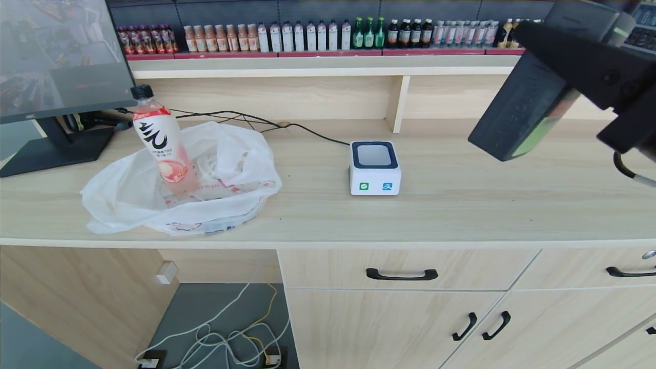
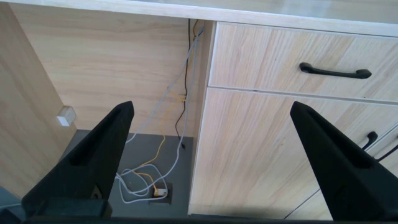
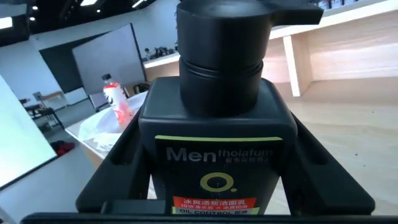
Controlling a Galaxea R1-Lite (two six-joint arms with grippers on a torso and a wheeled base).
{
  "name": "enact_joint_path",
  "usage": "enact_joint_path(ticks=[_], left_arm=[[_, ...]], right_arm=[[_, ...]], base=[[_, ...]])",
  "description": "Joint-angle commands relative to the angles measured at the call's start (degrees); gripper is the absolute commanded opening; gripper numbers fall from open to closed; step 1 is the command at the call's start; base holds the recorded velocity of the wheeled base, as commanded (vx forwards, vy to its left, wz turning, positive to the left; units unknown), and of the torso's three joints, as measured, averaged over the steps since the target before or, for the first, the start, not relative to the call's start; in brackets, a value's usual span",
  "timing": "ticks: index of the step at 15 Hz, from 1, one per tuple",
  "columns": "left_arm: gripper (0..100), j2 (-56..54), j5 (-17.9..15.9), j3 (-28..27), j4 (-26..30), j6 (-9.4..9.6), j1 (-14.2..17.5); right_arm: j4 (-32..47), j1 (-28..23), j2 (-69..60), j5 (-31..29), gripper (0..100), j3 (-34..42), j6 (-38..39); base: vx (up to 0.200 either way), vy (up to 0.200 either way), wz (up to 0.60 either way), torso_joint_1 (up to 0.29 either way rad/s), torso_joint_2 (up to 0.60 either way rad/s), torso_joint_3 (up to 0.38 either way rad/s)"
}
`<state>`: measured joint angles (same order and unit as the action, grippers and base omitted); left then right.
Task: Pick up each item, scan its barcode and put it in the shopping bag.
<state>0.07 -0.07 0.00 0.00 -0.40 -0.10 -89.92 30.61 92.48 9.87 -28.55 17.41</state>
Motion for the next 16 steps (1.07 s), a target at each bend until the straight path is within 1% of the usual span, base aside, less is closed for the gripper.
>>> enact_joint_path(ticks=[1,4,8,9,11,14,16], left_arm=[[100,0.0,0.0,0.0,0.0,-0.04,0.0],[100,0.0,0.0,0.0,0.0,-0.04,0.0],[100,0.0,0.0,0.0,0.0,-0.04,0.0],[100,0.0,0.0,0.0,0.0,-0.04,0.0],[100,0.0,0.0,0.0,0.0,0.05,0.0],[100,0.0,0.0,0.0,0.0,0.05,0.0],[100,0.0,0.0,0.0,0.0,0.05,0.0]], right_arm=[[-0.1,2.2,-3.7,0.1,0,3.1,4.8],[-0.1,8.1,-7.9,0.1,0,6.8,15.7],[-0.1,11.8,-8.4,0.1,0,5.9,27.9],[-0.1,13.3,-6.5,0.5,0,4.7,28.5],[-0.1,13.9,-3.4,0.5,0,3.2,29.4],[-0.1,15.1,-2.3,0.6,0,1.5,36.8],[-0.1,15.2,-2.4,0.7,0,2.4,38.6]], base=[[0.0,0.0,0.0,0.0,0.0,0.0],[0.0,0.0,0.0,0.0,0.0,0.0],[0.0,0.0,0.0,0.0,0.0,0.0],[0.0,0.0,0.0,0.0,0.0,0.0],[0.0,0.0,0.0,0.0,0.0,0.0],[0.0,0.0,0.0,0.0,0.0,0.0],[0.0,0.0,0.0,0.0,0.0,0.0]])
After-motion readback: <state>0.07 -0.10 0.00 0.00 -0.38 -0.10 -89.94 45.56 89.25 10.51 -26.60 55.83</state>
